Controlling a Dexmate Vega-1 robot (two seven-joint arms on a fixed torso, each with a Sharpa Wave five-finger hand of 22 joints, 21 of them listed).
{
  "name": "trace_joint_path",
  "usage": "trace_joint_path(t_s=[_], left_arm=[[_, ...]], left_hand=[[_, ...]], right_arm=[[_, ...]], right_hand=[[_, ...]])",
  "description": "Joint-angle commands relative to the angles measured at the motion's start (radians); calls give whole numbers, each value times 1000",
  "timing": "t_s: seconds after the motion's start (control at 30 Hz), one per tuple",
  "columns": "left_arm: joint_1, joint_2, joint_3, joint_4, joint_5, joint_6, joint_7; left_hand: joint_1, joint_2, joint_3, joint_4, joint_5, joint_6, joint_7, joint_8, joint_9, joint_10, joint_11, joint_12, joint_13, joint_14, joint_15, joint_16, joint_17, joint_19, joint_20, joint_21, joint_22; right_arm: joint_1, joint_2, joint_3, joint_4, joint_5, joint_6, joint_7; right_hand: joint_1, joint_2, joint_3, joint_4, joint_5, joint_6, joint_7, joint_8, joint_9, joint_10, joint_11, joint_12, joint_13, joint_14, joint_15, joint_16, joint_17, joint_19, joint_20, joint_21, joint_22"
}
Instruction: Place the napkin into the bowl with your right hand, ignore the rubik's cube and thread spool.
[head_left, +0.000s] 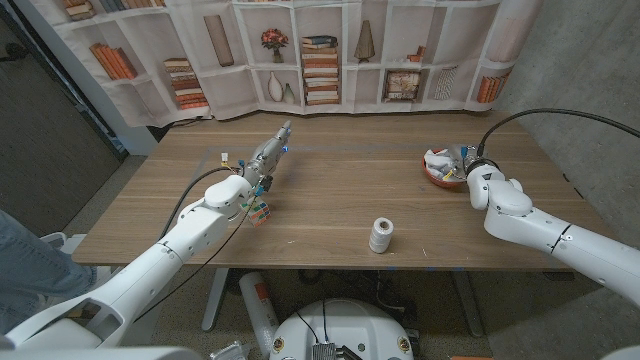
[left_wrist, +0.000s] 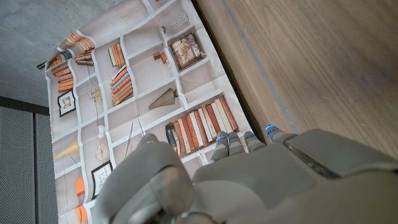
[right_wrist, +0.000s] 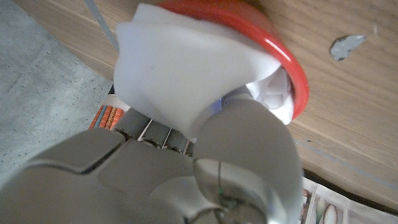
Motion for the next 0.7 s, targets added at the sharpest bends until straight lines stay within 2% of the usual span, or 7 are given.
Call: trace_joint_path(t_s=[0.03, 0.47, 0.5, 0.53, 0.57, 0.63, 0.7], left_arm=[[-1, -6, 6, 11, -1, -4, -6], [-1, -6, 12, 9, 2, 2, -6], [-2, -6, 12, 8, 3, 3, -6], [-3, -6, 13, 8, 3, 4, -7], [-4, -6, 14, 9, 3, 5, -8], [-6, -7, 14, 11, 2, 7, -9], [-10, -9, 17, 17, 2, 9, -12]], left_hand=[[2, 12, -5, 2, 0, 7, -1, 1, 2, -5, -3, -2, 2, -19, 4, -1, 4, -149, 8, 8, 4], [3, 13, -7, 2, 0, 8, -1, 1, 2, -4, -4, -1, 2, -19, 4, -1, 4, -149, 8, 8, 4], [3, 13, -8, 2, 0, 8, -1, 1, 2, -4, -3, -1, 2, -18, 4, -1, 4, -149, 8, 8, 4], [3, 13, -8, 2, 0, 8, -1, 1, 2, -4, -3, -1, 2, -18, 4, -1, 4, -149, 8, 8, 4], [3, 13, -8, 2, 0, 8, -1, 1, 2, -4, -3, -1, 2, -18, 4, -1, 4, -149, 9, 8, 4], [3, 14, -8, 2, 0, 8, -1, 1, 2, -4, -3, -1, 2, -19, 4, -1, 4, -149, 8, 8, 4], [3, 14, -9, 2, 0, 8, 0, 1, 2, -4, -4, -1, 2, -19, 4, -1, 4, -149, 9, 8, 4]], right_arm=[[-5, -12, 2, -24, -12, -14, 19], [-15, -31, 11, -45, -18, -22, 36], [-15, -31, 11, -46, -18, -23, 38], [-14, -32, 11, -46, -20, -23, 41], [-13, -32, 9, -47, -23, -24, 43], [-12, -33, 8, -50, -27, -27, 49], [-9, -34, 5, -52, -33, -30, 56]], right_hand=[[-20, -13, -12, 4, 10, -39, -4, -3, 2, -25, 7, -1, 3, -26, -74, 4, 2, -11, -80, -4, -1], [-66, -37, -40, 19, 21, -95, -12, -1, 1, -81, 18, -2, 3, -77, -57, 5, 2, -29, -59, -15, -9], [-69, -39, -43, 19, 24, -102, -15, 0, 1, -93, 6, -2, 3, -85, -47, 5, 1, -30, -56, -17, -10], [-75, -44, -47, 19, 28, -126, -25, -3, 1, -107, 17, -2, 3, -94, -42, 6, 1, -34, -53, -20, -11], [-77, -48, -50, 19, 31, -144, -33, -4, 1, -124, 18, -4, 3, -99, -39, 7, 1, -36, -47, -22, -12], [-83, -53, -55, 19, 35, -172, -37, -6, 1, -141, 27, -3, 3, -114, -32, 6, 0, -39, -43, -25, -14], [-87, -57, -59, 19, 40, -201, -48, -7, 1, -155, 25, -2, 3, -126, -24, 6, 0, -43, -36, -29, -15]])
